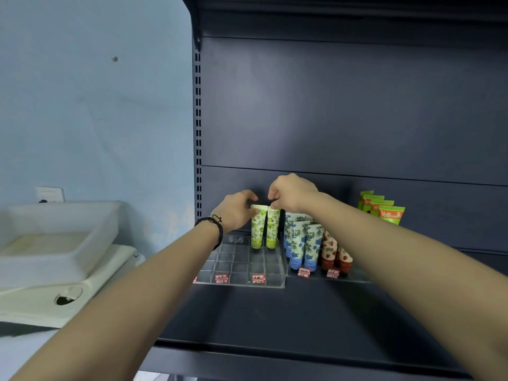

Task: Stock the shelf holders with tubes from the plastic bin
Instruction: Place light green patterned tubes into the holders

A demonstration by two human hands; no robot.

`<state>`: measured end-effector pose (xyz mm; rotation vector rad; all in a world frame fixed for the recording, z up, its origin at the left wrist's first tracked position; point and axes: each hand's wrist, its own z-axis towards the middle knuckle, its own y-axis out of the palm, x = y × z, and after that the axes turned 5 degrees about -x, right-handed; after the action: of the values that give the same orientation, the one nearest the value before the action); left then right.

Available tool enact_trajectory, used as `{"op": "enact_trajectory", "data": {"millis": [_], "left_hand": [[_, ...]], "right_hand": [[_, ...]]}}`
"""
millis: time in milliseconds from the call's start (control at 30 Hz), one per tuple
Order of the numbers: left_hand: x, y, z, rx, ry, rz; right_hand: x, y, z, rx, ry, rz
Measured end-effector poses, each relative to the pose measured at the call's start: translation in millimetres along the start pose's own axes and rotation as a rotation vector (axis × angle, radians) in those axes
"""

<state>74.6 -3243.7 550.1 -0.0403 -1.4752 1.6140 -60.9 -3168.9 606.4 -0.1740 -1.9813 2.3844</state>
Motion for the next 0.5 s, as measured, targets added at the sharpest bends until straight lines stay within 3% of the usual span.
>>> {"op": "enact_trajectory", "data": {"millis": [200, 367, 500], "left_hand": [[13.0, -13.7, -31.2, 0.062, 0.032, 0.050], [39.7, -20.8, -98.8, 0.018, 0.107, 0.187], [64.2, -14.8, -172.8, -0.097, 0.063, 0.289]], "right_hand": [[6.0, -14.8, -40.2, 0.060, -0.072, 0.015], [6.8, -8.5, -99.4, 0.001, -0.157, -0.007], [-3.4, 3.6, -160.2, -0.037, -0.292, -0.049]]}}
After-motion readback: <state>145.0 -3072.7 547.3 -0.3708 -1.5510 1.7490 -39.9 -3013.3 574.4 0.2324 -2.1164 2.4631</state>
